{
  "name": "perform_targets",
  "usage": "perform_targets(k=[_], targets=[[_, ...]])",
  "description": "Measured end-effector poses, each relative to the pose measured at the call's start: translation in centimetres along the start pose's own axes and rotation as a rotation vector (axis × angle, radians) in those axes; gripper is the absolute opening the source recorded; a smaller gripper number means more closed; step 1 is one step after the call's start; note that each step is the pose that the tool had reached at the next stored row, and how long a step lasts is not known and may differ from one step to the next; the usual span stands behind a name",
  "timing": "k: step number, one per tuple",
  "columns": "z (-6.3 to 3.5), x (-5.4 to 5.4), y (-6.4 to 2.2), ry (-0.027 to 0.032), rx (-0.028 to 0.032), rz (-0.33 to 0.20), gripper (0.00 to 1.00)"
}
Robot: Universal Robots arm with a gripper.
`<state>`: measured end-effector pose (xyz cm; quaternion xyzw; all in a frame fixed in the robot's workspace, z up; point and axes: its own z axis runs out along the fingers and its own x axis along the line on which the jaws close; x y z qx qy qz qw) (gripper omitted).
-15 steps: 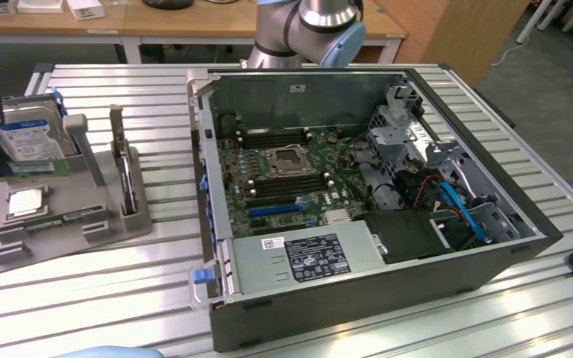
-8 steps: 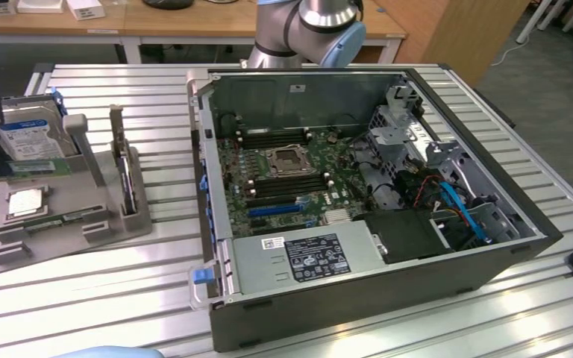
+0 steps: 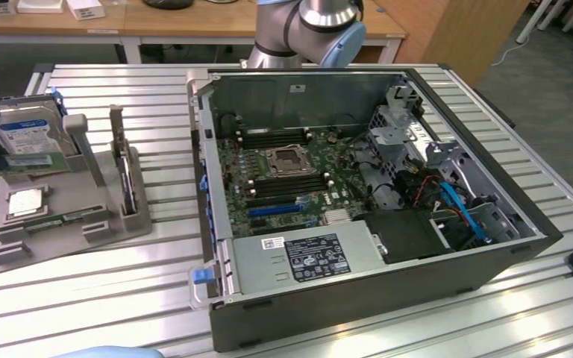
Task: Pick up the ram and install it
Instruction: 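Pick up the ram and move it above insertion slot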
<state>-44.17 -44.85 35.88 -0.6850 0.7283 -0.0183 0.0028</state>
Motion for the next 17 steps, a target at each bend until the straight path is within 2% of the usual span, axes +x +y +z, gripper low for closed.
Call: perform_targets(k=[11,17], targets=[[-2.19,0.0,-0.16,0.0002,-0.0052,0.0,0.13],[-2.53,0.0,-0.42,0.0003,-0.0058,0.0,0.13]])
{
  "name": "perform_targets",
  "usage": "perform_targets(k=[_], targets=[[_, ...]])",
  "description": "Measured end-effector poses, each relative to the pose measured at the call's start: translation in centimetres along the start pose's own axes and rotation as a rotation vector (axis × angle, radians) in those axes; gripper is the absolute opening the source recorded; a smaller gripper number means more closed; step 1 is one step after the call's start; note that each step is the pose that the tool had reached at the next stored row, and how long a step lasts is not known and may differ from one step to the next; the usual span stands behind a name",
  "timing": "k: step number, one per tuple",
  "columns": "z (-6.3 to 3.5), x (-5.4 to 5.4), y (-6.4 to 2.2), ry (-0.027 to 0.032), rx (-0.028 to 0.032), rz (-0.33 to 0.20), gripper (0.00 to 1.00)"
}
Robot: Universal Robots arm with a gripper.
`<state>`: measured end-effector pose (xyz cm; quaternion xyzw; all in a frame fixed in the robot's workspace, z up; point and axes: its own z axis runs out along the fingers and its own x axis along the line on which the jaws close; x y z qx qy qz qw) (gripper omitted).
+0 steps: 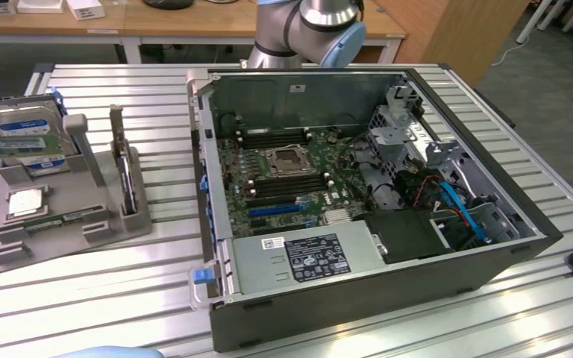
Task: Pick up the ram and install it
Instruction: 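Pick up the ram and move it above insertion slot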
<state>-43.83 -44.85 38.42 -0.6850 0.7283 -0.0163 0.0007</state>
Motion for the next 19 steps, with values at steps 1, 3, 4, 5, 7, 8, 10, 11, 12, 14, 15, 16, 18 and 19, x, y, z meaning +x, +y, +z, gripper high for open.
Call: perform_targets(k=[1,3,4,5,7,8,10,11,12,14,15,16,18,19], targets=[[0.0,0.0,0.0,0.0,-0.0001,0.0,0.13],[0.0,0.0,-0.04,-0.0001,0.0,0.0,0.13],[0.0,0.0,-0.2,-0.0001,0.0,0.0,0.13],[0.0,0.0,-0.44,0.0,0.0,0.0,0.13],[0.02,-0.1,-1.04,0.0,-0.0001,0.0,0.13],[0.03,-0.1,-1.36,-0.0001,0.0,0.0,0.13],[0.04,-0.1,-1.98,0.0,-0.0001,0.0,0.13],[0.05,-0.1,-2.29,0.0,0.0,0.0,0.13],[0.06,-0.2,-2.59,0.0,0.0,0.0,0.13],[0.07,-0.2,-3.15,0.0,-0.0001,0.0,0.13],[0.08,-0.2,-3.43,0.0,0.0,0.0,0.13],[0.08,-0.2,-3.71,0.0,-0.0001,0.0,0.13],[0.1,-0.3,-4.27,-0.0001,0.0,0.0,0.13],[0.1,-0.3,-4.53,0.0,-0.0001,0.0,0.13]])
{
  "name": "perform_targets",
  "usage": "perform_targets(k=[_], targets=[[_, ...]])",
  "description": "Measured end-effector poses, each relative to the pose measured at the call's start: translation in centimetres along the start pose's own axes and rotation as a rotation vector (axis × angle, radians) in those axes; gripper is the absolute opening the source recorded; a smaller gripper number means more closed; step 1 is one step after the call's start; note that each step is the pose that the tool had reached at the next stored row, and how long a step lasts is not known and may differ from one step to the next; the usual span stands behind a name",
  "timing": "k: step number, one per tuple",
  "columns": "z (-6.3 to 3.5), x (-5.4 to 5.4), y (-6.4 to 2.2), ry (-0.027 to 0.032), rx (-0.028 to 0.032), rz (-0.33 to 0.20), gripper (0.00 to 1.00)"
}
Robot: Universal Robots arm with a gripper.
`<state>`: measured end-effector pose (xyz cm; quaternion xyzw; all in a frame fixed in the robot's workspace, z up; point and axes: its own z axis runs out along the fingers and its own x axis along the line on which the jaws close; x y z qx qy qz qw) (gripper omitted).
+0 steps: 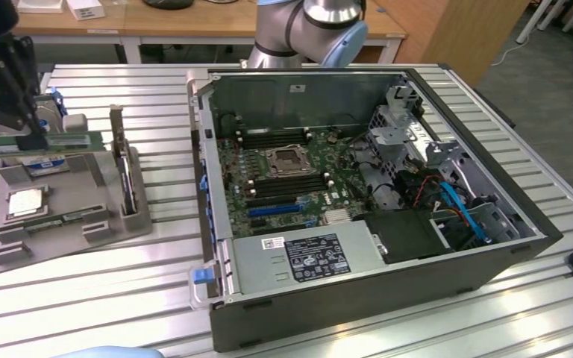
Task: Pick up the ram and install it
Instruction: 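Pick up the ram and move it above insertion slot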
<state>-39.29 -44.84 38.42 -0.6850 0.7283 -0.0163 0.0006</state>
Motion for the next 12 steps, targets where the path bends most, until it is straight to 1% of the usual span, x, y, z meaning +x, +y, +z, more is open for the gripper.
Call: perform_targets(k=[6,12], targets=[[0.04,-0.1,-1.61,-0.0001,0.0001,0.0,0.13],[0.08,-0.2,-3.45,0.0001,-0.0001,0.0,0.13]])
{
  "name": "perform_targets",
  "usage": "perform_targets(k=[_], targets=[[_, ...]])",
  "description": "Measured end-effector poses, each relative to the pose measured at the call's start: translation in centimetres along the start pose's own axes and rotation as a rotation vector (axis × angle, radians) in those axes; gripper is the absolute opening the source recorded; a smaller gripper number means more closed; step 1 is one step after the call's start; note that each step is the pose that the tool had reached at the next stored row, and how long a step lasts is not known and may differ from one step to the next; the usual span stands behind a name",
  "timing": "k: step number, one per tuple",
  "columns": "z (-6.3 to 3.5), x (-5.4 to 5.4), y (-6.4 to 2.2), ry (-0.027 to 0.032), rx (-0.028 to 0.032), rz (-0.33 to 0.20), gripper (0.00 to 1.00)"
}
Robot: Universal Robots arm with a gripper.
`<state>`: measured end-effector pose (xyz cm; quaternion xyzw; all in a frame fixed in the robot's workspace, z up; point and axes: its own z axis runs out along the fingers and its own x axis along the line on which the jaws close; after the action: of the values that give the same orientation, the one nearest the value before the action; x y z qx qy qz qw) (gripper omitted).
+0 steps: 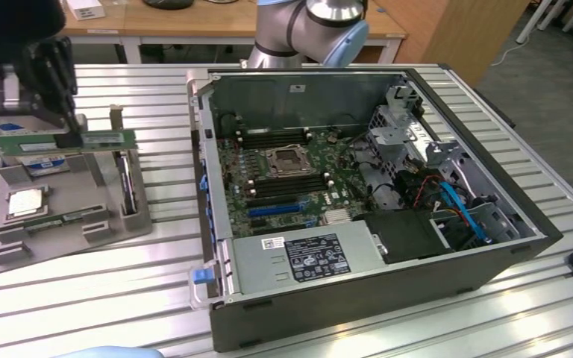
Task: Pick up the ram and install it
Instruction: 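Pick up the ram and move it above insertion slot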
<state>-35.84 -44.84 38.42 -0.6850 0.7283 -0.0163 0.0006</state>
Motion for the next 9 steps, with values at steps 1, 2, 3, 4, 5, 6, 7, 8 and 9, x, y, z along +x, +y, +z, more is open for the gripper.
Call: perform_targets(k=[1,2,3,4,5,6,7,8,9], targets=[[0.01,0.0,-0.32,-0.0001,0.0,0.0,0.13],[0.01,0.0,-0.64,0.0,0.0,0.0,0.13],[0.03,-0.1,-0.96,-0.0001,0.0001,0.0,0.13],[0.03,-0.1,-1.29,-0.0001,0.0001,0.0,0.13],[0.05,-0.1,-1.64,-0.0001,0.0002,0.0,0.13],[0.05,-0.1,-1.98,-0.0001,0.0,0.0,0.13],[0.06,-0.1,-2.32,-0.0001,0.0001,0.0,0.13],[0.06,-0.2,-2.67,-0.0001,0.0,0.0,0.13],[0.07,-0.2,-3.03,-0.0001,0.0001,0.0,0.13]])
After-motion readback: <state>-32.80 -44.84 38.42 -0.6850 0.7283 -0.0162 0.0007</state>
